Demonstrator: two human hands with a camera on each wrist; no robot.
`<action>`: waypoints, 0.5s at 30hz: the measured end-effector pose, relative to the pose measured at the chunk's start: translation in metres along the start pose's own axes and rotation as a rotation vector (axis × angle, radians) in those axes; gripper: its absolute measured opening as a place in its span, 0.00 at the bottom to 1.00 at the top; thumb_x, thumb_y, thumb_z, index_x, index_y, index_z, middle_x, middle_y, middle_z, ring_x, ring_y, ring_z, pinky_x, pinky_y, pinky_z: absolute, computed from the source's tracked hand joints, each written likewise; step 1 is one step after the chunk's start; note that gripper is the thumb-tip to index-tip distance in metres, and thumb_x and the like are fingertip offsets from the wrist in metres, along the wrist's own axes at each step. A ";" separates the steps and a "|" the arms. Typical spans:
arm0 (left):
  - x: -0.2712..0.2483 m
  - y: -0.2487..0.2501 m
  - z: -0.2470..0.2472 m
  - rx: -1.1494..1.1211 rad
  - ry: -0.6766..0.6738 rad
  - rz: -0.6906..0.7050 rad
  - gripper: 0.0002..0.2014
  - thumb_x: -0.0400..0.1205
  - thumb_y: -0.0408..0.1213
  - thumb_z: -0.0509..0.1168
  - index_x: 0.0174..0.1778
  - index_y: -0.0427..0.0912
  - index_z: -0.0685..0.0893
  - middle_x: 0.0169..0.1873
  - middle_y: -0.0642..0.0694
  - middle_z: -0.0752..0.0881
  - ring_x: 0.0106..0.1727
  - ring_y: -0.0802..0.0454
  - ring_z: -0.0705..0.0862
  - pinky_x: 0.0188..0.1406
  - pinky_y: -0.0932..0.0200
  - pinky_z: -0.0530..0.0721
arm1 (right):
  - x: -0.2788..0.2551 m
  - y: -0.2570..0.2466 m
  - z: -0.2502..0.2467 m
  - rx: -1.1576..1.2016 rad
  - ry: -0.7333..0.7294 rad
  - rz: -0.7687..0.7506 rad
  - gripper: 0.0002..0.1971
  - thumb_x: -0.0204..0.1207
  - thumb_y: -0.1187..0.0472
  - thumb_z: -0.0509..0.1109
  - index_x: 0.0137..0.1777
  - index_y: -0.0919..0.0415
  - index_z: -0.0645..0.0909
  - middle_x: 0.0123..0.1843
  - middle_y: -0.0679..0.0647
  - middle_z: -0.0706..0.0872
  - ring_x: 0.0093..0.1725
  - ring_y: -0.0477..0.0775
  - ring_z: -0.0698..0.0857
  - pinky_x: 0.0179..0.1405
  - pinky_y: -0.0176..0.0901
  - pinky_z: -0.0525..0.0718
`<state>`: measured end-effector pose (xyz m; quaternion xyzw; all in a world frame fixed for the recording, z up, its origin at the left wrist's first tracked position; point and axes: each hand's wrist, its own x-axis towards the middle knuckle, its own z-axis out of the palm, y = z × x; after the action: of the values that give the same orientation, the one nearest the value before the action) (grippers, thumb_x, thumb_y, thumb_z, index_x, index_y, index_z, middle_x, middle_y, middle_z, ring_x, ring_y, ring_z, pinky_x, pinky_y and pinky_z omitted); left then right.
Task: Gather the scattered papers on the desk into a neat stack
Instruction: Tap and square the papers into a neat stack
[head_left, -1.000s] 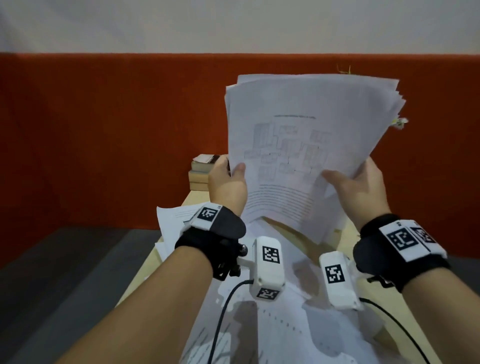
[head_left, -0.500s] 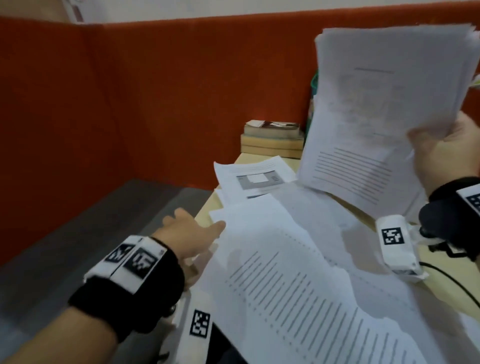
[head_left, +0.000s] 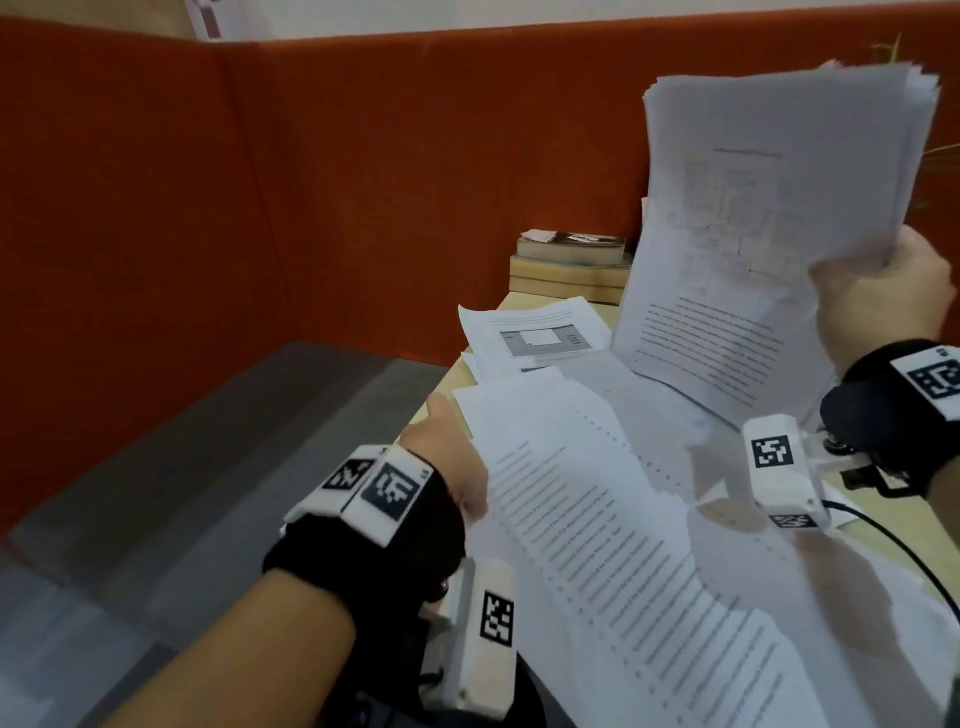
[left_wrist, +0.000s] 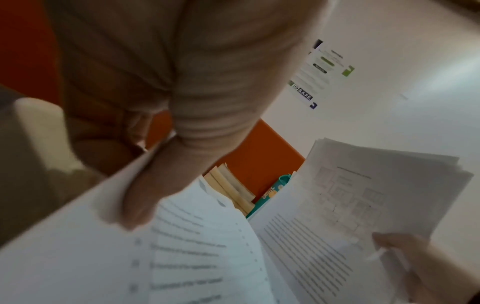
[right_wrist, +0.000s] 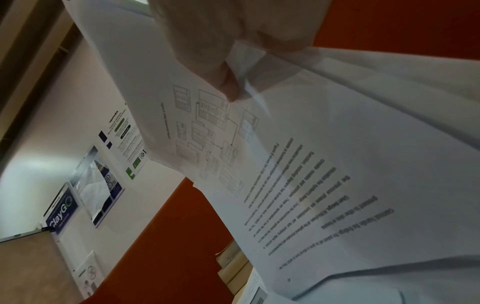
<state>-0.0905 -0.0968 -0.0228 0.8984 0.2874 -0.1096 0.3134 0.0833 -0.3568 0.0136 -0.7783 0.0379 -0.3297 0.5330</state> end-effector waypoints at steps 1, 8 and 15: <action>0.003 0.003 -0.004 -0.104 0.050 0.011 0.39 0.73 0.25 0.73 0.76 0.40 0.59 0.67 0.33 0.78 0.64 0.35 0.83 0.61 0.47 0.84 | 0.001 0.000 0.000 -0.003 -0.009 -0.008 0.17 0.71 0.60 0.66 0.60 0.57 0.83 0.57 0.56 0.88 0.51 0.56 0.85 0.53 0.47 0.84; -0.010 -0.005 0.020 -0.109 0.052 -0.091 0.52 0.73 0.58 0.72 0.80 0.37 0.47 0.76 0.37 0.65 0.74 0.39 0.71 0.57 0.53 0.77 | -0.003 0.002 -0.004 -0.013 -0.005 -0.010 0.17 0.70 0.59 0.66 0.59 0.59 0.83 0.57 0.58 0.89 0.54 0.59 0.86 0.54 0.52 0.86; 0.008 0.031 0.051 -0.470 0.080 -0.097 0.41 0.74 0.35 0.75 0.73 0.35 0.52 0.62 0.40 0.77 0.46 0.49 0.77 0.42 0.59 0.78 | -0.005 0.006 -0.002 0.002 -0.009 0.021 0.20 0.67 0.57 0.67 0.61 0.55 0.82 0.58 0.56 0.89 0.56 0.62 0.87 0.58 0.60 0.86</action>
<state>-0.0669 -0.1450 -0.0507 0.7897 0.3599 -0.0189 0.4964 0.0803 -0.3588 0.0069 -0.7787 0.0435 -0.3207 0.5374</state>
